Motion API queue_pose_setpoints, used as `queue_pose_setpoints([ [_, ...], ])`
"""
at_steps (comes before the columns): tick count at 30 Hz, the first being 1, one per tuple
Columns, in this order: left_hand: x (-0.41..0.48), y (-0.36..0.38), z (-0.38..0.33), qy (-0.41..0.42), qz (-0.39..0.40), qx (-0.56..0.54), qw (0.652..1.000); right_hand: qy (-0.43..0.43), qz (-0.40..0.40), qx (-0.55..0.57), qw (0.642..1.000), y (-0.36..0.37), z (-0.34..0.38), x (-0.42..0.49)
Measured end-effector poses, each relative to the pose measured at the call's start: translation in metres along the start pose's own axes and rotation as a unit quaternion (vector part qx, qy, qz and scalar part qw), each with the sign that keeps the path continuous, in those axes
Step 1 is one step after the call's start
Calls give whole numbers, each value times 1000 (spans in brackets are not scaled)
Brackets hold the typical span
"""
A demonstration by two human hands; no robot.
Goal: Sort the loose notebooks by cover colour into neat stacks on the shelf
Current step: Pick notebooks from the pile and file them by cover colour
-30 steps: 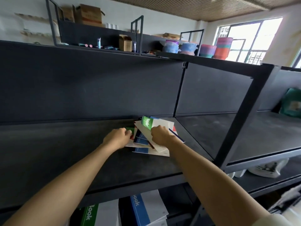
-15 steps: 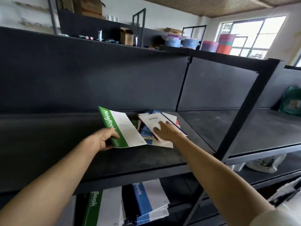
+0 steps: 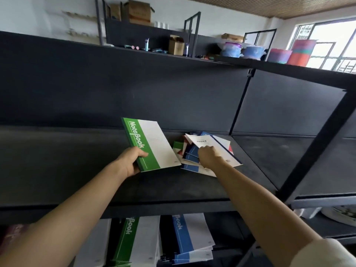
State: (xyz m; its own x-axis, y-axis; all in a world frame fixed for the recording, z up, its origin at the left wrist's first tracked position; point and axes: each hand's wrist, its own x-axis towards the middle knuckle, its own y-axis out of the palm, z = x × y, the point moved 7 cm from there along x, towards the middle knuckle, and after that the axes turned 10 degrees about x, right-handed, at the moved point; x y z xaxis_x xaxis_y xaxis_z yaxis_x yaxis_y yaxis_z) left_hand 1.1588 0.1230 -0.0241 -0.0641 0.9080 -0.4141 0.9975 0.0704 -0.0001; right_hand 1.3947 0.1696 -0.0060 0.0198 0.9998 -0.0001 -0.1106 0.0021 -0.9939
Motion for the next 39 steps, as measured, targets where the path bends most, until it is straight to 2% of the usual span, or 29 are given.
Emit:
queue_pose_setpoints([
  [3, -5, 1, -3, 2, -5, -28, 1000, 18, -64, 147, 987, -37, 2, 5],
  [7, -6, 11, -3, 7, -2, -55, 998, 40, -186, 332, 924, -99, -9, 2],
  [10, -8, 24, -4, 8, -1, -65, 998, 76, -168, 463, 867, -90, -17, 1],
  [13, -8, 39, -7, 26, 31, -66, 997, 85, -85, 478, 870, -46, -3, -3],
  [16, -5, 46, -2, 30, 29, -33, 999, 29, -19, 421, 907, -10, 20, -6],
  [20, -4, 35, 0, 29, -16, 30, 999, -14, -88, 210, 974, -9, 7, 4],
  [22, -2, 28, 2, 18, -27, 34, 999, 3, -41, 134, 990, 5, -8, 12],
  [24, 0, 21, 5, 5, -35, 26, 999, 24, 28, 92, 995, 25, -19, 16],
  [25, 2, 17, 6, 1, -38, 20, 999, 23, 31, 77, 996, 29, -20, 18],
  [31, 8, 8, 5, -6, -58, 11, 998, -61, -31, -78, 995, 12, 0, 25],
  [39, 10, 21, -2, 2, -22, -11, 1000, -124, -75, -94, 985, -12, 34, 8],
])
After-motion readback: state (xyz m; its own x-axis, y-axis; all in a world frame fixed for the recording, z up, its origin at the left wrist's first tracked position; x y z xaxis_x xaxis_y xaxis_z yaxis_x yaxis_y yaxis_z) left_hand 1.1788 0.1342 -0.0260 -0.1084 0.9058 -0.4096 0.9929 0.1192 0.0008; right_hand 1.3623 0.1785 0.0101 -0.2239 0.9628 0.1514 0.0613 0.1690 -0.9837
